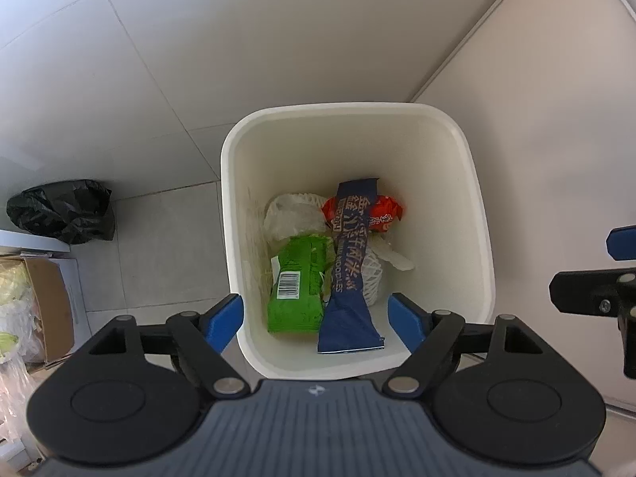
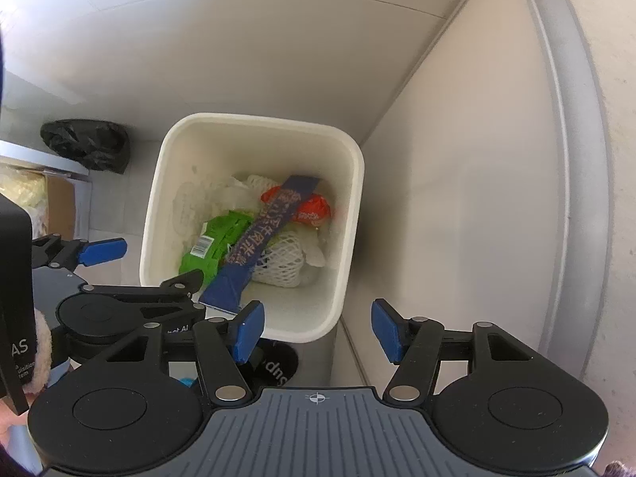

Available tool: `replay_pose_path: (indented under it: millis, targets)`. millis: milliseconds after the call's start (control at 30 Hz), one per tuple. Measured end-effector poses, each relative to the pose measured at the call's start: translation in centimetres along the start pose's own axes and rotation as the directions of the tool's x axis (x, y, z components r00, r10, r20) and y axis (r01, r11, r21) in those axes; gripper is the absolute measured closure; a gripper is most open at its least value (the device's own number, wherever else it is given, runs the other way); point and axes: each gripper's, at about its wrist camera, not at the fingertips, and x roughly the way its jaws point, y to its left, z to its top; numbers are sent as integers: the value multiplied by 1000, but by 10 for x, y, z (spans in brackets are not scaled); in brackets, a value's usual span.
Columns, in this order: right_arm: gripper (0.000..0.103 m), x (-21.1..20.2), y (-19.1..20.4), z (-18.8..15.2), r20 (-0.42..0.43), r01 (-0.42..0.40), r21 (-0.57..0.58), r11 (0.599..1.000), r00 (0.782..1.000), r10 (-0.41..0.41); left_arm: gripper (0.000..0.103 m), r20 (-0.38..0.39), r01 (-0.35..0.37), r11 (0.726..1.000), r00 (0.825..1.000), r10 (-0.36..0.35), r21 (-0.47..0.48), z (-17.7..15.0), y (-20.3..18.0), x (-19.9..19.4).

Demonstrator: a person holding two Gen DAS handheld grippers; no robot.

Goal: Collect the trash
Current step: 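Open both tools to drop the packets into the bin, then move both tools back up over the counter toward the lilac glove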

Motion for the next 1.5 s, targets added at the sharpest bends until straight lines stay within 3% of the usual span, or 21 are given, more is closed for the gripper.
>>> replay_pose_path:
  millis: [467, 567, 767, 1033, 1233, 1500]
  targets:
    - [43, -23, 4, -9, 52, -52, -36, 998, 997, 54, 19, 47, -6, 1000, 999, 6, 1, -3, 2, -23]
    - [36, -35, 7, -15, 81, -81, -54, 995, 993, 85, 17, 60, -6, 1000, 998, 6, -7, -6, 5, -31]
    - [35, -61, 7, -31, 130, -120, -85, 989, 983, 131, 10, 103, -20, 1000, 994, 20, -3, -16, 9, -55]
    - [29, -96, 4, -59, 209, -160, -139, 977, 960, 187, 4, 172, -35, 999, 984, 36, -9, -26, 10, -94]
    - [23, -125, -4, -83, 299, -180, -139, 974, 930, 214, 2, 222, -37, 999, 974, 42, -26, -33, 5, -126]
    - [18, -154, -20, -112, 421, -163, -92, 982, 888, 187, 1, 292, -22, 1000, 956, 22, -3, -32, -12, -162]
